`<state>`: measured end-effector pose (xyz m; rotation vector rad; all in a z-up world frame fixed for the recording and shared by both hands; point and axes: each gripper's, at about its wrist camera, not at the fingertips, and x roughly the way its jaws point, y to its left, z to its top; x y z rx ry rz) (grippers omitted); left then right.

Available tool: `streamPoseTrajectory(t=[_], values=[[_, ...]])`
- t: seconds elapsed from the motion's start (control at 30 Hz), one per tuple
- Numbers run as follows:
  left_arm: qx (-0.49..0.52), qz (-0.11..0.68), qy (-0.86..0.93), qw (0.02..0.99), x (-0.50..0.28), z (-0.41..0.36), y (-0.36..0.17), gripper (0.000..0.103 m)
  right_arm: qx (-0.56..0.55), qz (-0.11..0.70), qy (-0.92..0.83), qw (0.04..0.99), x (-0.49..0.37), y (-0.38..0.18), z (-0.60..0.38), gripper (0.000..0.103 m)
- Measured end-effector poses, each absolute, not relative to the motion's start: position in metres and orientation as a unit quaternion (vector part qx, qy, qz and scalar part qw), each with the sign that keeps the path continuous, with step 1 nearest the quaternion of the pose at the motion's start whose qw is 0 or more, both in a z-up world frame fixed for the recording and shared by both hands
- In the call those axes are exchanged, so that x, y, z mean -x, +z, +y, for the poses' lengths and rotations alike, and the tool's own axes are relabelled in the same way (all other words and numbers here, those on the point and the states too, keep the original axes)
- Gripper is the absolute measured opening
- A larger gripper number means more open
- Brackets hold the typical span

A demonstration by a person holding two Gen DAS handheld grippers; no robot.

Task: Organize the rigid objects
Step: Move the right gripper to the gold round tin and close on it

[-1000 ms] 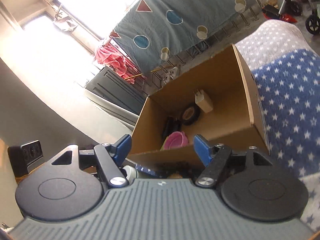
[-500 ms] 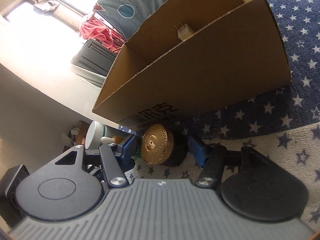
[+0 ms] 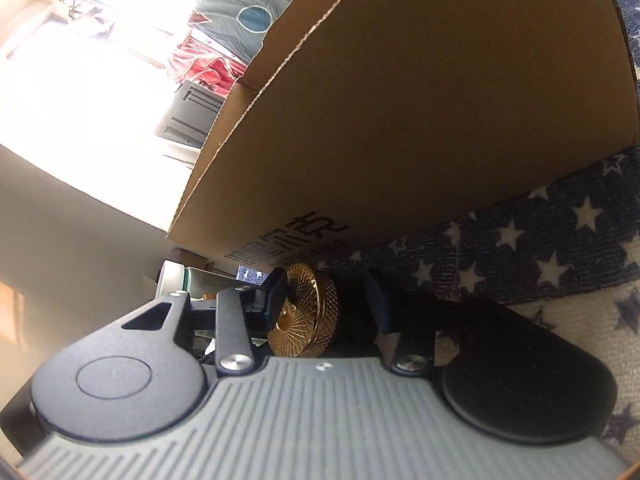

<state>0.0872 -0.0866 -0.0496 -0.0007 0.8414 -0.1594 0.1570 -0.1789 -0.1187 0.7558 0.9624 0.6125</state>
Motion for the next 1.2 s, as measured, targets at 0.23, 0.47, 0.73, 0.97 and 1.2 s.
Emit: streamPoseTrajectory(t=[0.23,0.47,0.73,0.97,1.2], values=[[0.020,0.423,-0.108,0.899,-0.077,-0.087,-0.042,0.056,-0.351,0.453,0.252,0.779,-0.144,-0.106,-0.185,0.041],[0.023,0.442,-0.170,0.881,-0.063,-0.101,-0.038,0.056,-0.365,0.435,0.218,0.793,-0.116,-0.094,-0.202,0.041],[-0.031,0.434,-0.187,0.880,-0.045,-0.121,-0.034,0.057,-0.371,0.436,0.188,0.798,-0.090,-0.095,-0.226,0.041],[-0.082,0.421,-0.200,0.881,-0.045,-0.147,-0.026,0.063,-0.395,0.435,0.178,0.790,-0.074,-0.104,-0.246,0.041],[-0.071,0.415,-0.204,0.884,-0.052,-0.146,-0.024,0.058,-0.401,0.439,0.183,0.783,-0.065,-0.110,-0.248,0.042]])
